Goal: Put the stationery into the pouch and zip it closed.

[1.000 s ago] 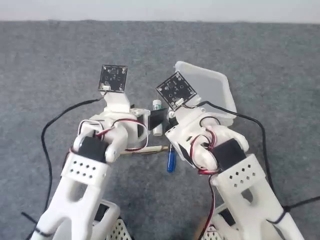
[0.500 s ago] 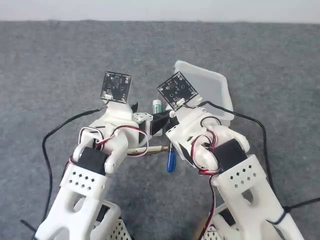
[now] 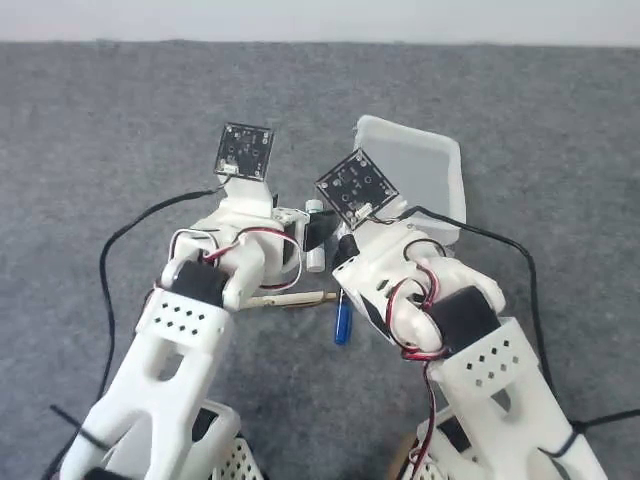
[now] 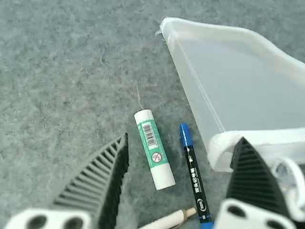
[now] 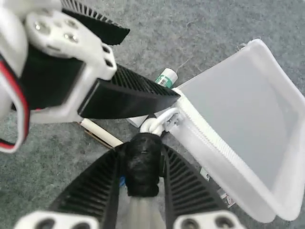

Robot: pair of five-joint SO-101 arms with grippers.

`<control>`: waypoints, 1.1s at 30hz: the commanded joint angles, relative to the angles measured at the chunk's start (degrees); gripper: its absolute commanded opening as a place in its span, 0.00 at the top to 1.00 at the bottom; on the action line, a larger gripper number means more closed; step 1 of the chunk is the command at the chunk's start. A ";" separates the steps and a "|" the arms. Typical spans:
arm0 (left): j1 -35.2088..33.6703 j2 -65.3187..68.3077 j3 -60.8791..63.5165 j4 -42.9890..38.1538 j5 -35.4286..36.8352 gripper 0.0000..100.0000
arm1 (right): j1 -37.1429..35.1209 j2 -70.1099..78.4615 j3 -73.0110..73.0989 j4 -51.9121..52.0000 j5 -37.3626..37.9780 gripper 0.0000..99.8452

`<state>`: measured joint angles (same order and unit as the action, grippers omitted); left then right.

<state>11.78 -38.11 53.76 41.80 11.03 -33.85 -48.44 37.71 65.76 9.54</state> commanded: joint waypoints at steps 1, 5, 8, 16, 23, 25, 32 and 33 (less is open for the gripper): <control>-0.53 0.97 -2.68 0.97 -0.62 0.68 | -0.75 -2.59 -0.70 -0.22 0.70 0.99; -0.09 0.97 -2.42 1.67 -0.79 0.68 | 1.80 -2.95 -0.70 -0.84 0.26 0.99; 0.09 0.97 -2.77 2.90 -2.46 0.68 | 3.56 -2.95 -0.70 -1.71 0.18 0.99; 0.09 0.97 -2.59 2.81 -2.64 0.68 | 3.47 -2.95 -0.70 -1.71 0.18 0.99; 1.85 0.97 -2.33 2.81 -5.54 0.68 | 3.74 -2.51 -0.70 -1.89 0.18 0.99; 2.37 0.97 -2.07 2.73 -5.63 0.68 | 3.74 -2.51 -0.70 -1.89 0.18 0.99; -1.93 1.58 -1.98 -1.49 -4.66 0.70 | 3.38 -2.95 -0.70 -1.36 0.18 0.99; -2.02 1.58 -1.89 -1.85 -4.66 0.70 | 3.38 -2.95 -0.70 -1.36 0.26 0.99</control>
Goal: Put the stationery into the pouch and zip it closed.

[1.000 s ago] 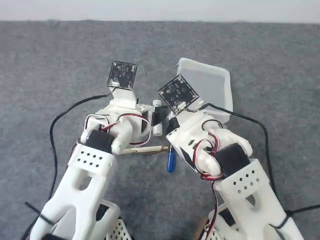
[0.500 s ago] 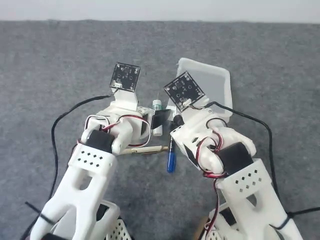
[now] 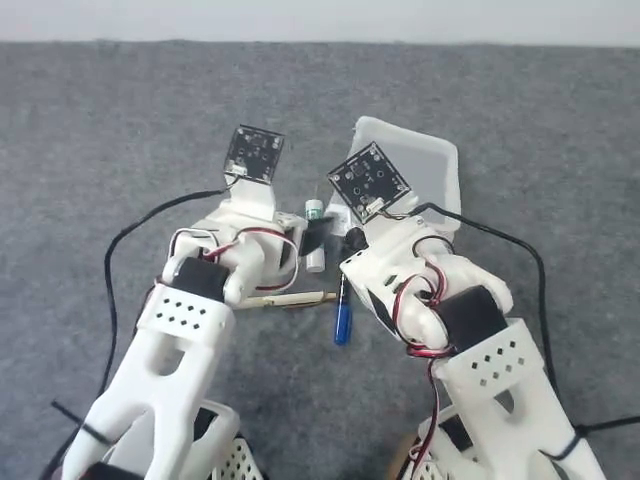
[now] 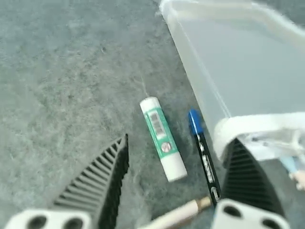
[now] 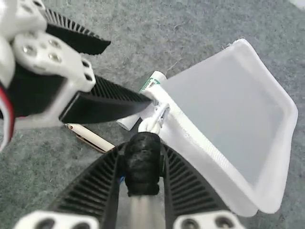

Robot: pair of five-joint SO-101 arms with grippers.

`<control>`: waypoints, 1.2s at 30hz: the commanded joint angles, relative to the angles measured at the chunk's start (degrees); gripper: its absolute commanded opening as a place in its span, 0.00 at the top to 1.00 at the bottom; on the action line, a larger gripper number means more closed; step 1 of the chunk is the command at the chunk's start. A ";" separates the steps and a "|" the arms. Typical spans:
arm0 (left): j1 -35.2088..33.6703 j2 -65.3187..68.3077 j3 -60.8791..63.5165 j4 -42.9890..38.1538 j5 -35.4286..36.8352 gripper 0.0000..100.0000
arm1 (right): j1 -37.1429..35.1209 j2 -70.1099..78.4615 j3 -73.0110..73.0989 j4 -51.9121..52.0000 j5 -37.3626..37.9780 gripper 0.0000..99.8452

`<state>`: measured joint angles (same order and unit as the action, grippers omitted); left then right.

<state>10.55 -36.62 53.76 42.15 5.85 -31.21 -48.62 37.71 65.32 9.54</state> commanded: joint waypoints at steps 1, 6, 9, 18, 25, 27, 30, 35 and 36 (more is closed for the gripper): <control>-0.79 0.09 -1.36 -2.55 0.53 0.70 | 0.75 -2.77 -0.70 -0.92 0.44 0.99; -0.44 0.09 0.92 -6.42 0.53 0.72 | -1.36 -2.24 -0.44 -0.84 0.70 0.99; -0.44 0.09 1.01 -6.77 0.09 0.80 | -1.36 -2.24 0.35 -1.36 0.70 0.99; -2.02 -0.44 0.48 -6.77 0.18 0.99 | -0.66 -2.24 1.58 -3.21 1.76 0.99; -8.35 -0.44 -0.92 -6.42 2.64 0.99 | 3.12 -2.42 1.85 -4.35 1.49 0.99; -9.41 -0.44 -1.01 -6.42 3.43 0.99 | 3.12 -2.59 1.85 -4.35 1.41 0.99; -10.55 -0.53 -1.63 -6.07 3.69 0.99 | 3.91 -2.77 1.85 -4.44 1.32 0.99; -12.48 -0.53 -3.74 -2.81 4.84 0.99 | 6.73 -2.77 1.93 -5.93 -0.70 0.99; -12.57 -0.53 -3.74 -2.81 5.01 0.99 | 6.73 -2.77 1.93 -5.93 -0.70 0.99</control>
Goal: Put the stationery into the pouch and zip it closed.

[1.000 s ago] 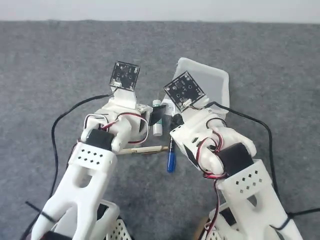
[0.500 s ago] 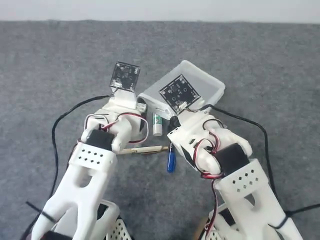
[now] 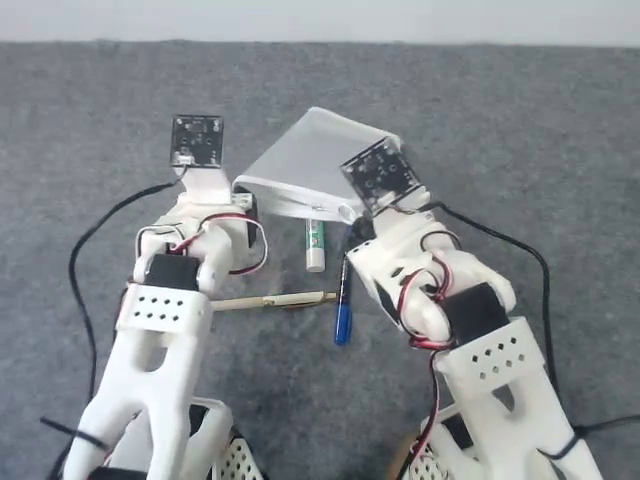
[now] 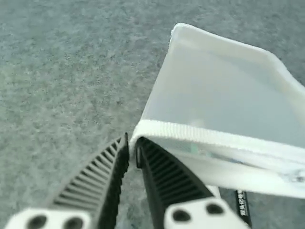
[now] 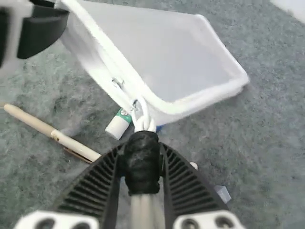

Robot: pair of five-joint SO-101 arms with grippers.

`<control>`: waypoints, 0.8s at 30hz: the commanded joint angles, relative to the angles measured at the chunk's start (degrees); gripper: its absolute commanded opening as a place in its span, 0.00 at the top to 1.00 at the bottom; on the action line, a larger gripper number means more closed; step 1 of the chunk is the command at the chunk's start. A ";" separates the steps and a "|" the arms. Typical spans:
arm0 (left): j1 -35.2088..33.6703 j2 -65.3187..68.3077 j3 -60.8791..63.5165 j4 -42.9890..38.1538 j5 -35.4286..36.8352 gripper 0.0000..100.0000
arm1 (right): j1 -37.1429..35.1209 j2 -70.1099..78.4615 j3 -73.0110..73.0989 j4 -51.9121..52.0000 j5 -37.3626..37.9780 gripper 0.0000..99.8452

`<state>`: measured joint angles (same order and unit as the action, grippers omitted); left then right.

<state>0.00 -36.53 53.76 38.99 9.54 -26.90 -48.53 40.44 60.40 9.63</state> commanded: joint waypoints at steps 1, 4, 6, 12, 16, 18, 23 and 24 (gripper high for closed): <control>-2.11 -0.62 -3.74 0.35 1.41 0.99 | 2.42 -2.86 -0.79 -1.01 -0.79 0.99; -1.76 -0.62 -3.65 0.35 1.41 0.99 | 2.33 -2.86 -0.79 -1.01 -0.79 0.99; -1.76 -0.62 -3.65 0.35 1.41 0.99 | 2.42 -2.86 -0.79 -1.01 -0.88 0.99; -2.20 -0.62 -3.65 0.35 1.49 0.99 | 3.65 -2.95 -0.97 -1.01 -1.05 0.99; -2.20 -0.62 -3.65 0.35 1.58 0.99 | 3.74 -2.95 -0.97 -1.01 -1.14 0.99; -2.20 -0.62 -3.65 0.35 1.58 0.99 | 3.74 -2.95 -0.97 -1.01 -1.23 0.99; -4.48 -0.62 -3.82 0.35 3.08 0.99 | 3.82 -2.95 -0.97 -1.01 -2.99 0.99; -5.19 -0.62 -3.91 0.35 3.96 0.99 | 3.82 -2.95 -0.97 -1.10 -3.08 0.99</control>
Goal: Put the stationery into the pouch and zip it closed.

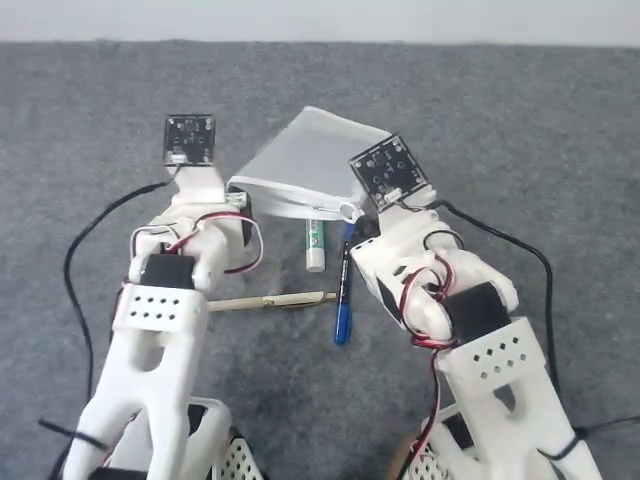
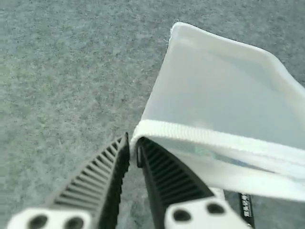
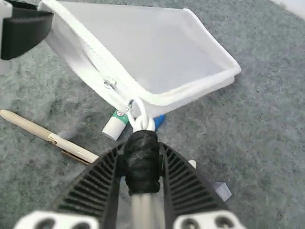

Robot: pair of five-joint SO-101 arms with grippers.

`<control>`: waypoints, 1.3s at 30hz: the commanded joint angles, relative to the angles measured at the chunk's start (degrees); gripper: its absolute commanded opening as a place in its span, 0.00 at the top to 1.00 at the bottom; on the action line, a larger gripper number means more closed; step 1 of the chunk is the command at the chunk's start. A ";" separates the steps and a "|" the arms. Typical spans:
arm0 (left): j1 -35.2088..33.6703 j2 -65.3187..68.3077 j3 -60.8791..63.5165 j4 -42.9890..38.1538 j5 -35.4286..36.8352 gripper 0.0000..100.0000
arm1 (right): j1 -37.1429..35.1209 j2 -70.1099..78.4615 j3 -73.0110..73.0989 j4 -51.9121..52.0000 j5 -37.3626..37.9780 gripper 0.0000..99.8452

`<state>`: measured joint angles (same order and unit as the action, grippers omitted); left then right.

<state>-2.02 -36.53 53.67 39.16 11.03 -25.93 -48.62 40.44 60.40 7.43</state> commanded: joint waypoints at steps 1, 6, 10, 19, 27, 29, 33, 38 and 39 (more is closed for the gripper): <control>-3.52 -0.62 -3.91 0.18 2.81 0.99 | 2.86 -2.86 -0.97 -1.10 -0.88 0.99; -3.69 -0.62 -3.91 0.26 2.73 0.99 | 3.21 -2.86 -0.70 -1.71 -0.88 0.99; -3.43 -0.62 -3.82 0.26 2.73 0.99 | 3.65 -2.86 -0.70 -1.98 -0.79 0.99; -2.37 -0.53 -3.65 1.76 3.16 0.82 | 1.54 -2.95 -0.97 -0.40 0.62 0.99; 1.93 0.00 -3.38 1.85 1.23 0.76 | -0.40 -12.09 -0.70 4.53 5.10 0.99; 2.81 0.00 -3.12 1.85 0.53 0.76 | -1.80 -14.46 -0.70 6.11 6.07 0.99; 5.27 0.00 -2.24 1.58 -2.11 0.79 | -4.35 -17.19 -0.62 7.96 6.86 0.99; 8.00 0.00 -1.71 1.41 -6.42 0.88 | -5.05 -18.59 -0.62 8.57 6.86 0.99; 8.09 0.00 -1.54 0.97 -6.77 0.92 | -5.05 -18.59 -0.62 8.57 6.86 0.99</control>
<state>5.27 -36.53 53.67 40.92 6.11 -30.59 -65.32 40.44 68.57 13.58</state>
